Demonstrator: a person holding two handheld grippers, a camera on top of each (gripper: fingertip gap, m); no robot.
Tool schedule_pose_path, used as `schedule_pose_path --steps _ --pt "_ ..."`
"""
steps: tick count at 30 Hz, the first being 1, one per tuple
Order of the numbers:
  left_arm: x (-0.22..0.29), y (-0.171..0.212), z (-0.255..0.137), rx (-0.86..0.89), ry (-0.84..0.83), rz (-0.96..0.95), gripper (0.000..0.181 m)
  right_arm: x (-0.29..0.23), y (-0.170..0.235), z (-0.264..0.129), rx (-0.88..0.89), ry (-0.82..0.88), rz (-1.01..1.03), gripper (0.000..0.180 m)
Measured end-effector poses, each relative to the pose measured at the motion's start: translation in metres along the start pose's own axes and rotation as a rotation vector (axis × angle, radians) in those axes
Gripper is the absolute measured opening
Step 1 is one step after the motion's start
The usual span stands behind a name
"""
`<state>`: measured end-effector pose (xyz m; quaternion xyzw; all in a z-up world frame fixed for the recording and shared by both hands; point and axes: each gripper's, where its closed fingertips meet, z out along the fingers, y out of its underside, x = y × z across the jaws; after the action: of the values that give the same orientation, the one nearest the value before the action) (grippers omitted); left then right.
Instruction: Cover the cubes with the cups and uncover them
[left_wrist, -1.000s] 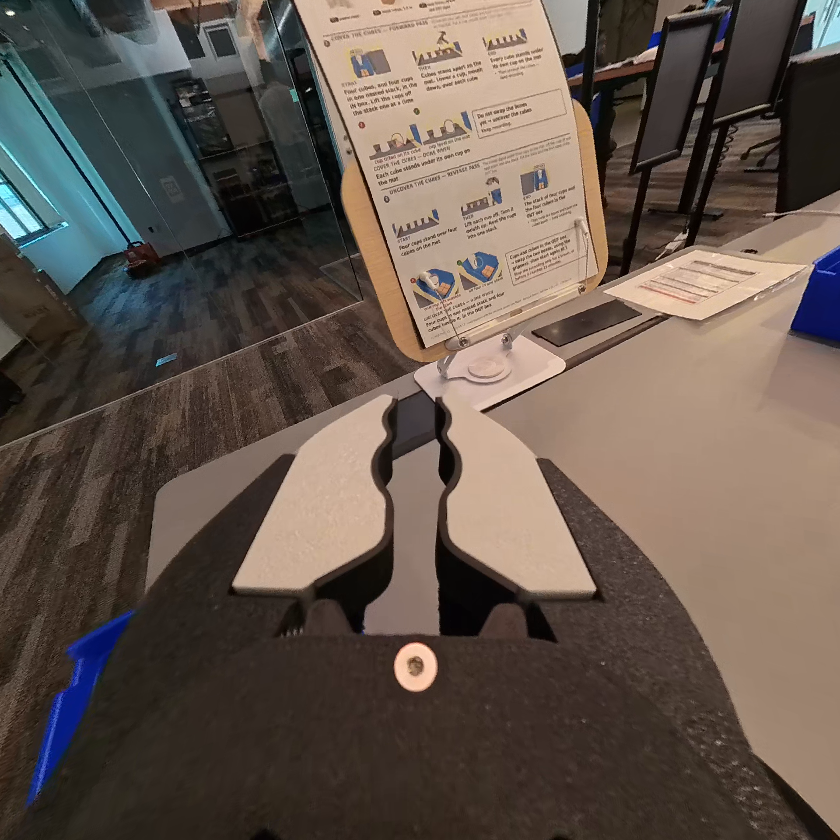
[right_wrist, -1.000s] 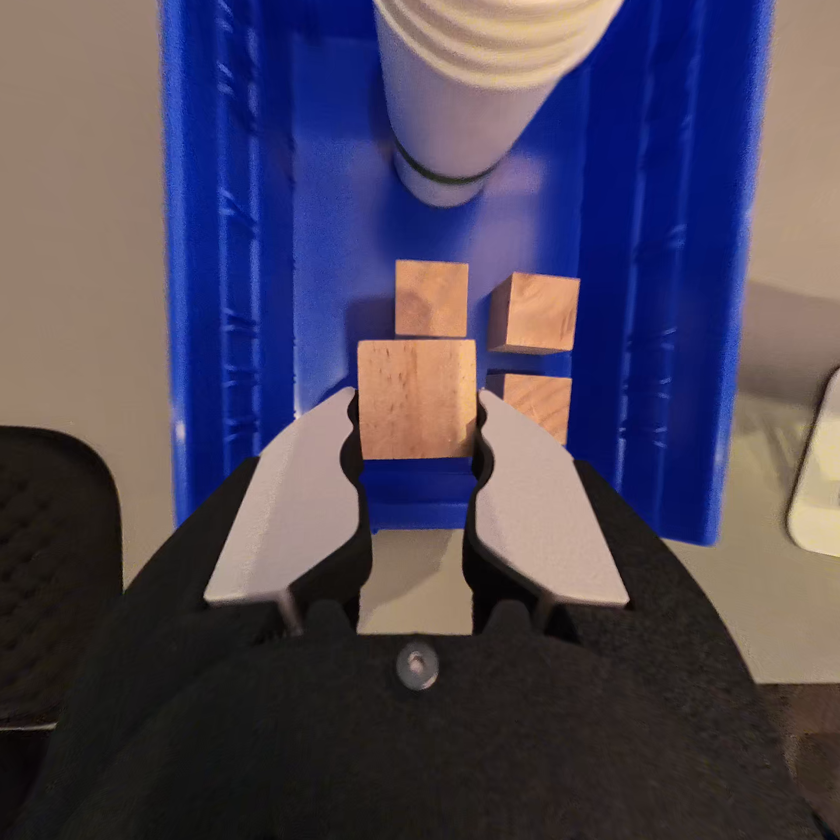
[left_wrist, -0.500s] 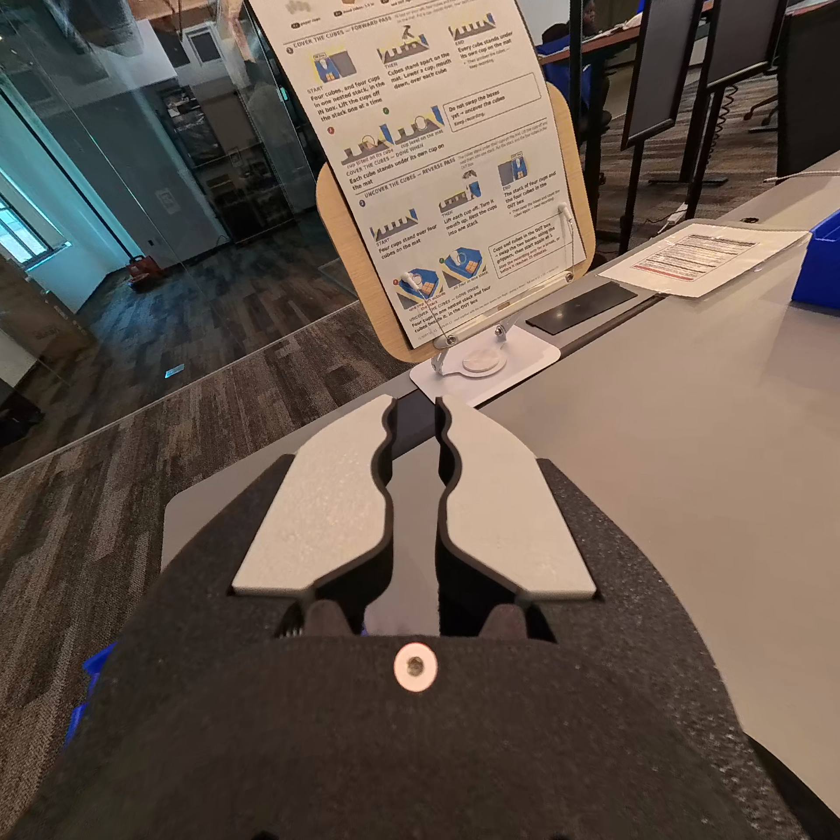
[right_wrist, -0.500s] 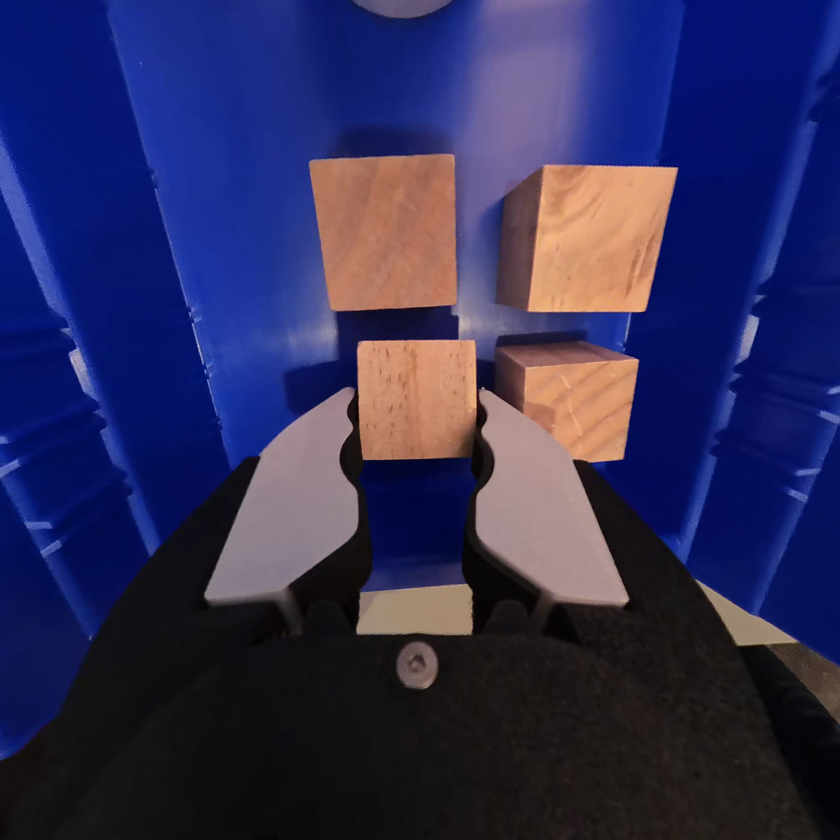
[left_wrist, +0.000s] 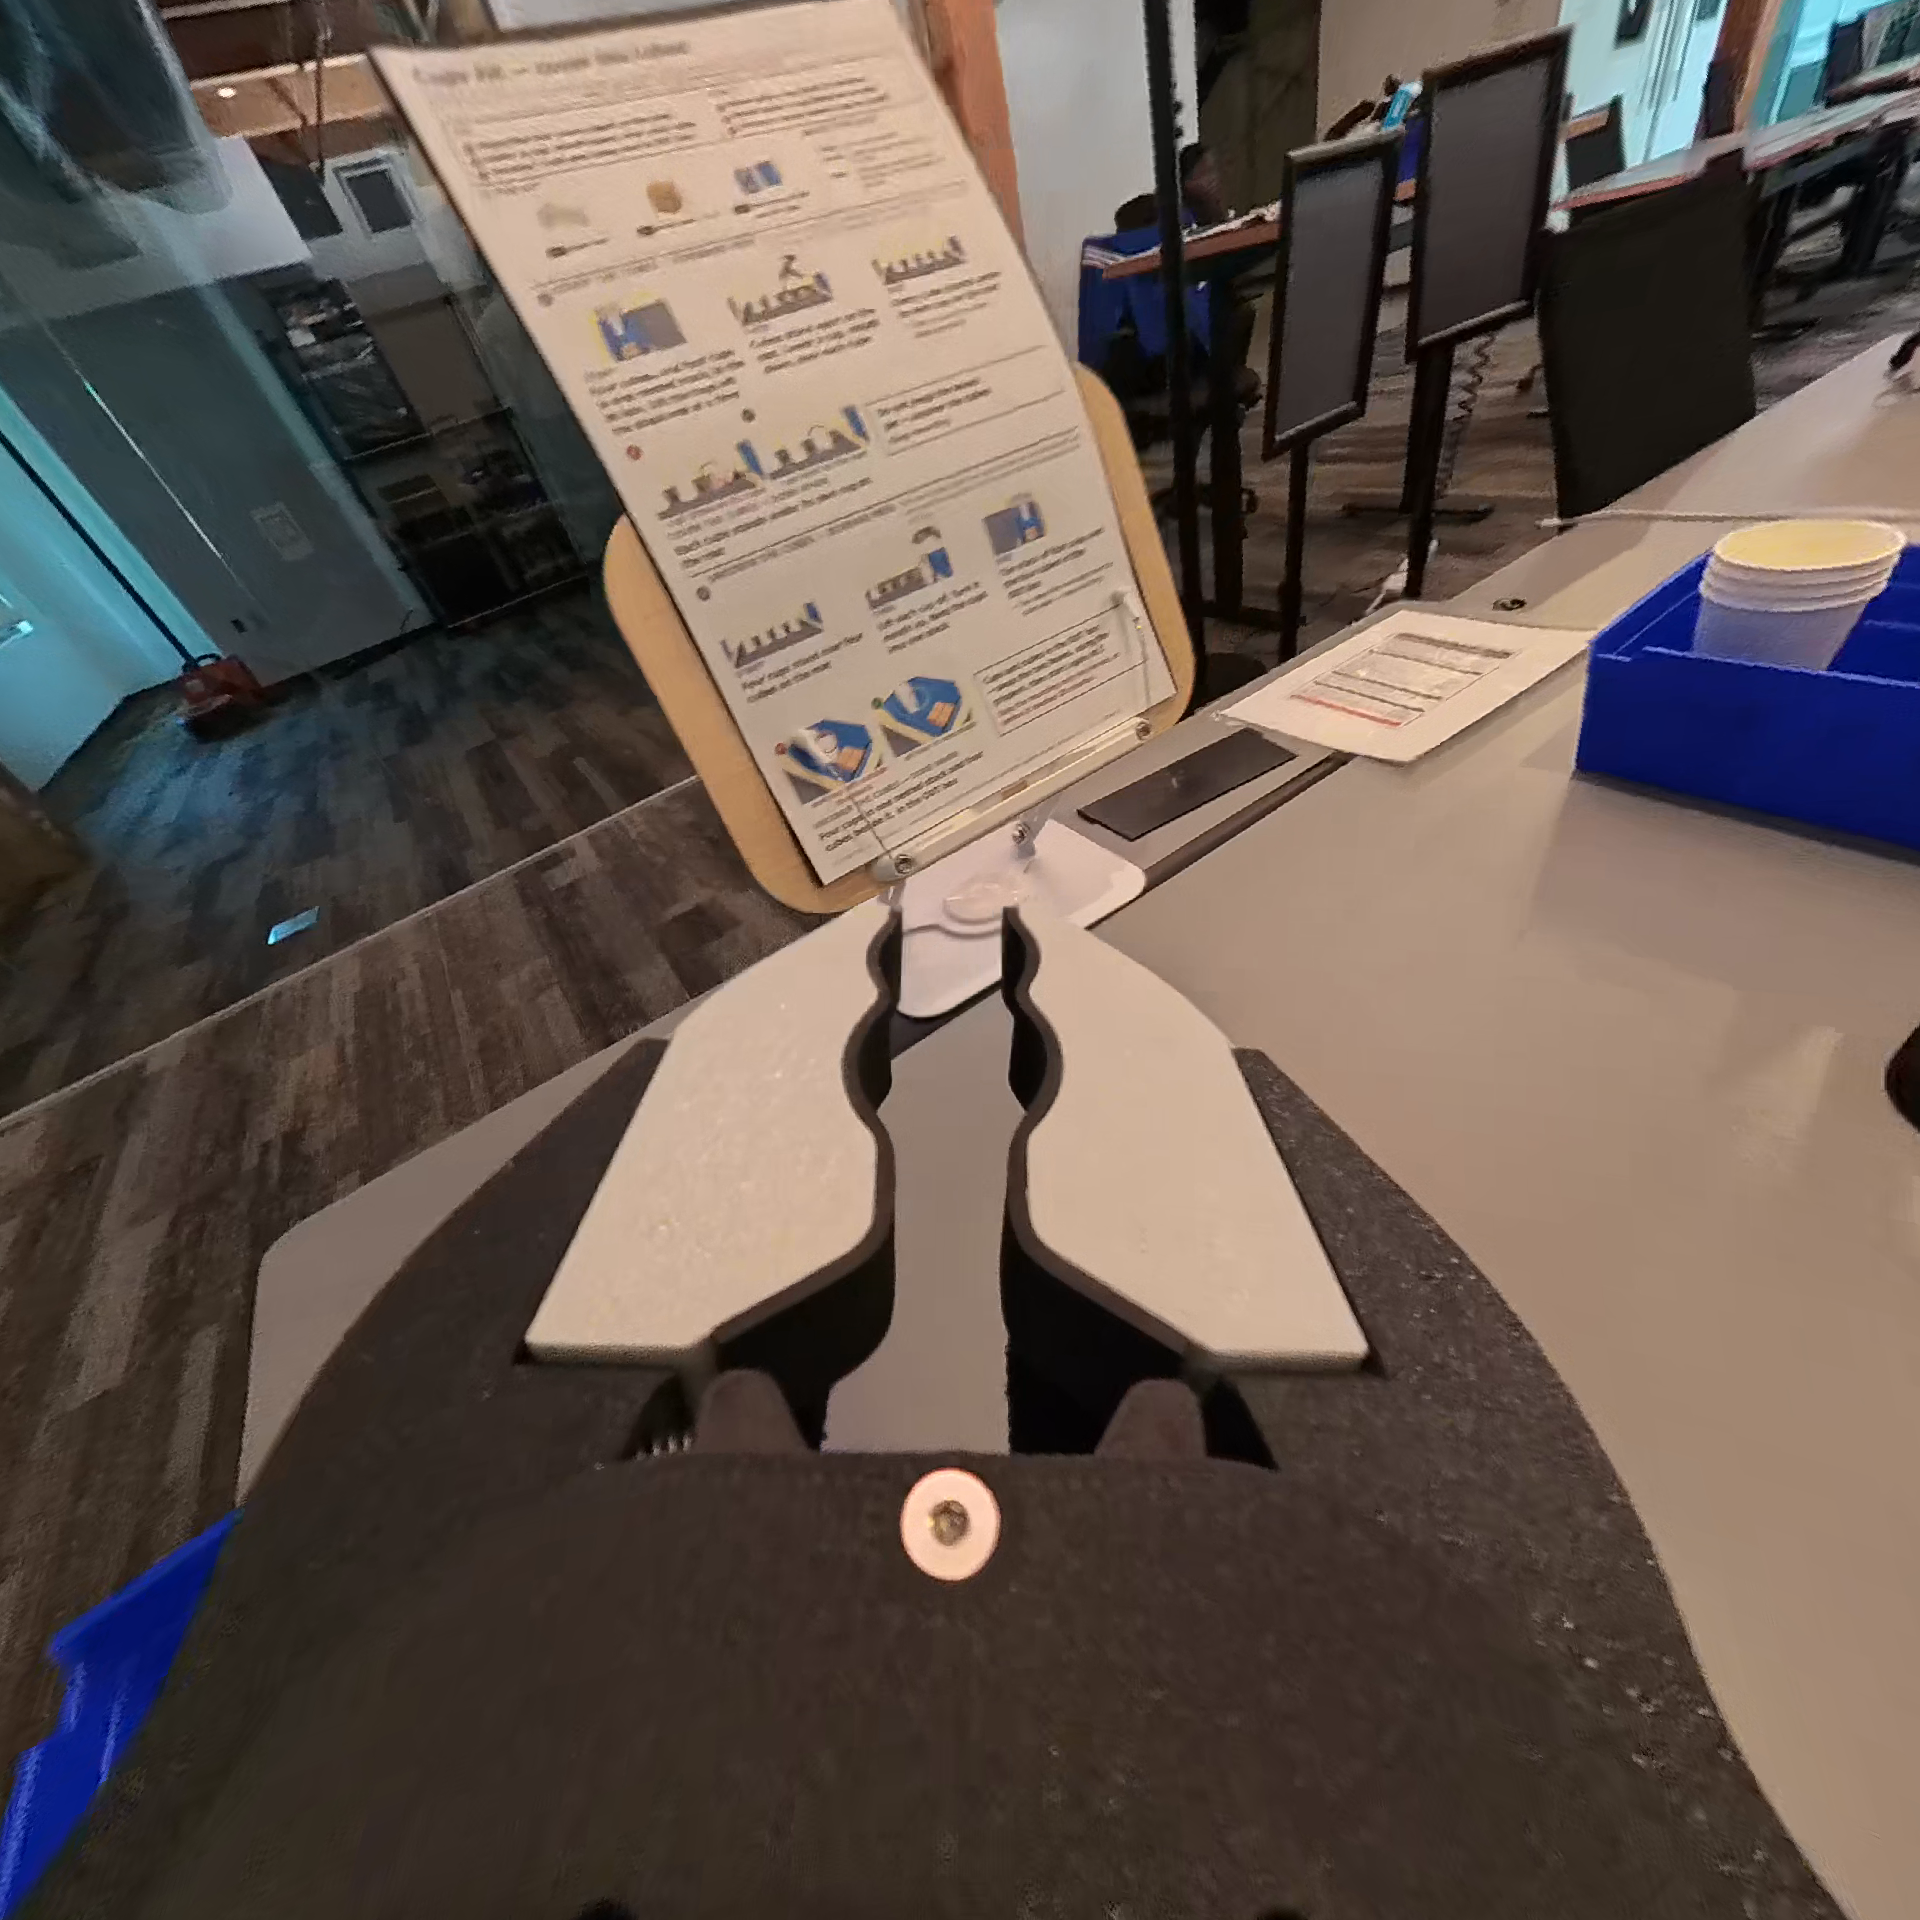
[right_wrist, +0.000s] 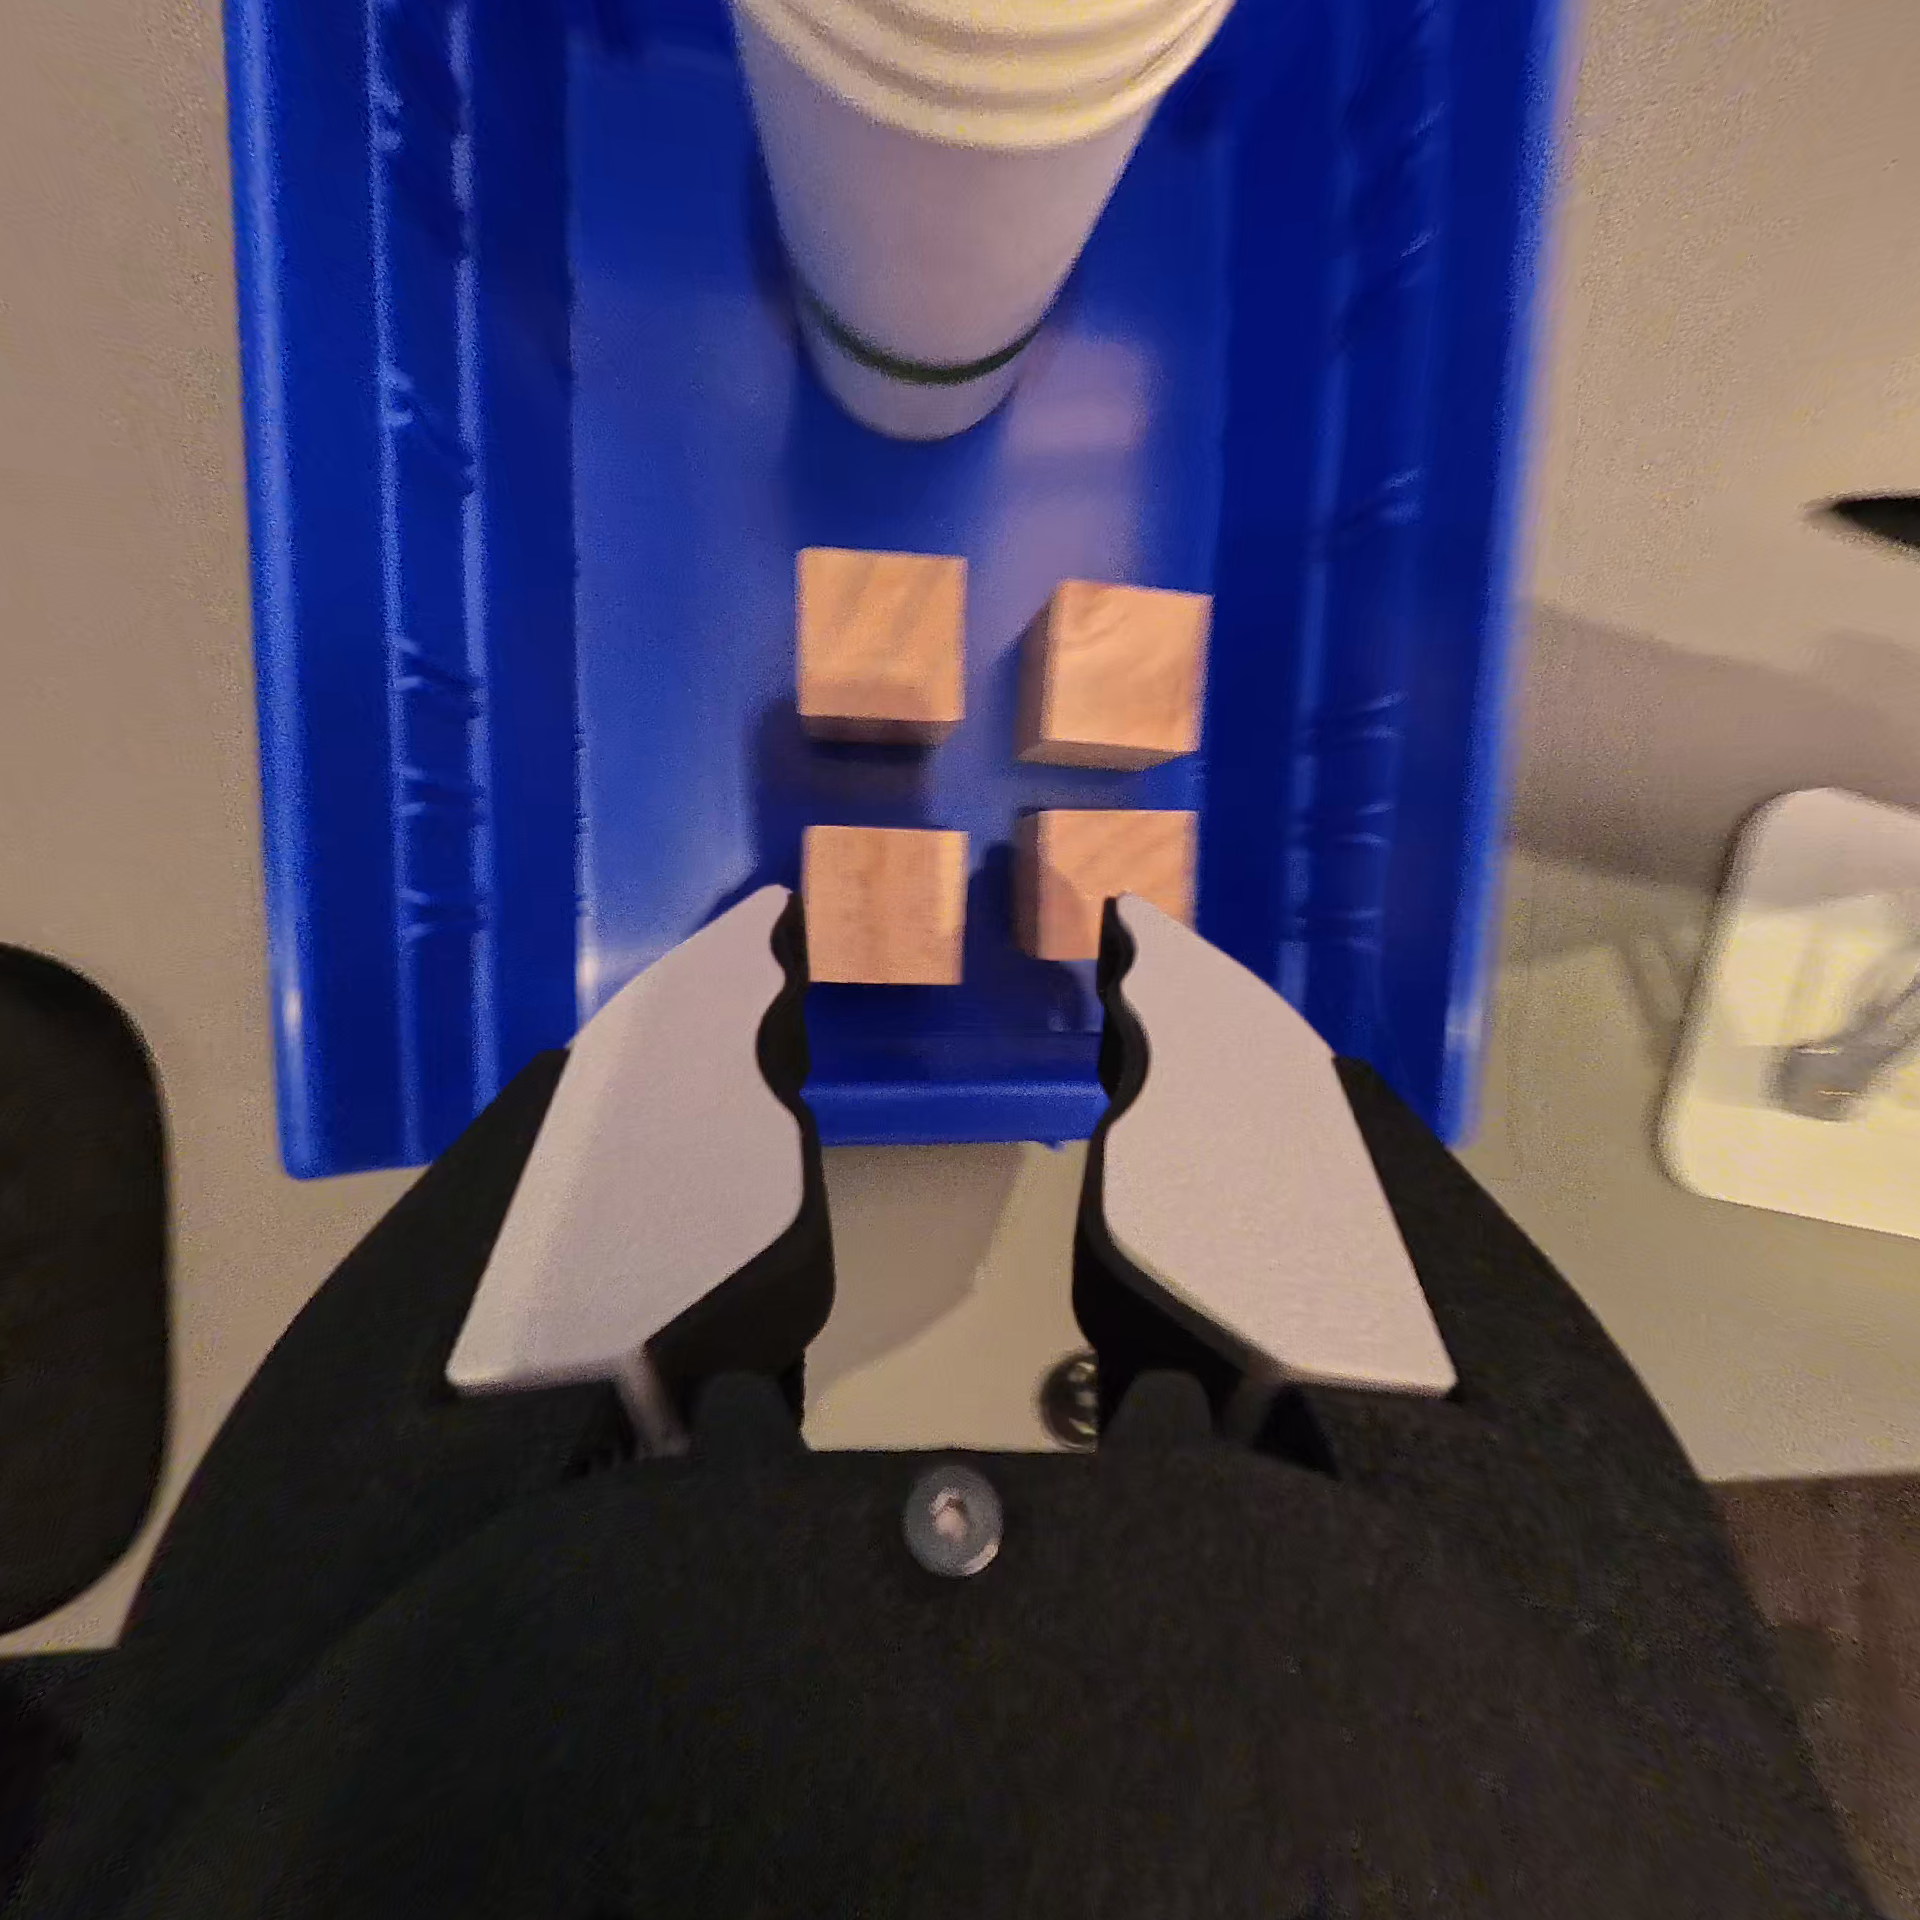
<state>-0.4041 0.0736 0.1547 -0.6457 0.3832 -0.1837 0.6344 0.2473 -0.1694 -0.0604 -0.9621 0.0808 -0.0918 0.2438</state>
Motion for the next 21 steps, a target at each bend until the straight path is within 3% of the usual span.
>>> schedule_pose_path --steps 4,10,13,18,21 --pt "0.015 0.010 -0.005 -0.139 -0.065 0.083 0.020 0.062 -0.016 -0.014 0.025 0.138 -0.047 0.058" --pt "-0.003 0.078 -0.031 -0.395 -0.232 0.026 0.041 0.098 -0.019 0.037 -0.129 0.042 0.020 0.058" --pt "-0.015 0.112 -0.052 -0.465 -0.313 -0.059 0.048 0.111 -0.018 0.059 -0.207 0.090 0.007 0.048" --pt "-0.033 0.171 -0.077 -0.621 -0.434 -0.241 0.062 0.095 -0.010 0.087 -0.310 -0.036 0.031 0.019" --pt "-0.034 0.203 -0.074 -0.705 -0.463 -0.314 0.064 0.093 -0.010 0.090 -0.320 -0.064 0.038 0.017"
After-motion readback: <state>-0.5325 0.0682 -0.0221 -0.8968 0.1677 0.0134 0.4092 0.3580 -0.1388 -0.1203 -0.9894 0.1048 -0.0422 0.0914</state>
